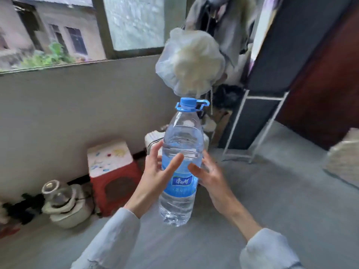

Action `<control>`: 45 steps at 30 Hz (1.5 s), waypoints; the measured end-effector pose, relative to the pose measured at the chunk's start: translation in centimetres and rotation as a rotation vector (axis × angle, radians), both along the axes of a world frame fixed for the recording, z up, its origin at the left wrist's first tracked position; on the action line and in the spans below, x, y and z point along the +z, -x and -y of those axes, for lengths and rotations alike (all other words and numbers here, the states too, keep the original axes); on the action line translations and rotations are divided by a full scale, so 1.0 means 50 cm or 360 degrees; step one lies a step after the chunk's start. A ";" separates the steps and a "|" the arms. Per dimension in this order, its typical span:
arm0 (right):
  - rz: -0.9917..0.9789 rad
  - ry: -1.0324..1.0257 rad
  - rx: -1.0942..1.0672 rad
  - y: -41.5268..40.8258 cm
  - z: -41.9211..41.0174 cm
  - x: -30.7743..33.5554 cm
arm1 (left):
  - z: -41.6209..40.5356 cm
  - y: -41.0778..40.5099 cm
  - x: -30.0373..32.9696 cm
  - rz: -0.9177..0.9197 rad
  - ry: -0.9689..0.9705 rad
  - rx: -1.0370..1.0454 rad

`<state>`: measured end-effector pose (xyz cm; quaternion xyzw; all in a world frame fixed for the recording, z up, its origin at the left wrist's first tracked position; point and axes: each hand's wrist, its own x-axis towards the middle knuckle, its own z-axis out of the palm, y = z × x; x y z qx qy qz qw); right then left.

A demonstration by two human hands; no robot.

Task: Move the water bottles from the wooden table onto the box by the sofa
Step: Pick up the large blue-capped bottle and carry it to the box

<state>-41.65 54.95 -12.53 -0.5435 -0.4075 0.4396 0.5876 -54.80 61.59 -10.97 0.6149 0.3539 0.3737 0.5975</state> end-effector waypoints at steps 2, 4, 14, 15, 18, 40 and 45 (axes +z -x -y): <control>-0.0002 -0.0043 -0.0199 -0.091 0.026 0.006 | 0.004 -0.108 0.016 0.0054 -0.0014 -0.0217; -0.0040 -0.0075 -0.0346 -0.165 0.043 0.012 | 0.003 -0.197 0.025 0.0063 -0.0044 -0.0373; 0.0016 -0.0083 -0.1062 -0.617 0.048 -0.008 | -0.073 -0.731 0.007 0.0030 -0.0071 -0.1050; 0.0029 -0.0081 -0.1127 -0.660 0.045 -0.006 | -0.080 -0.782 0.010 0.0029 -0.0071 -0.1097; 0.0051 -0.0091 -0.1270 -0.779 0.047 0.001 | -0.096 -0.925 0.024 0.0010 -0.0105 -0.1262; 0.0102 -0.0018 -0.1688 -1.706 0.338 0.006 | 0.160 -1.928 0.013 0.0044 -0.0081 -0.1636; 0.0102 0.0030 -0.1741 -1.907 0.406 -0.010 | 0.222 -2.145 -0.016 -0.0007 -0.0053 -0.1699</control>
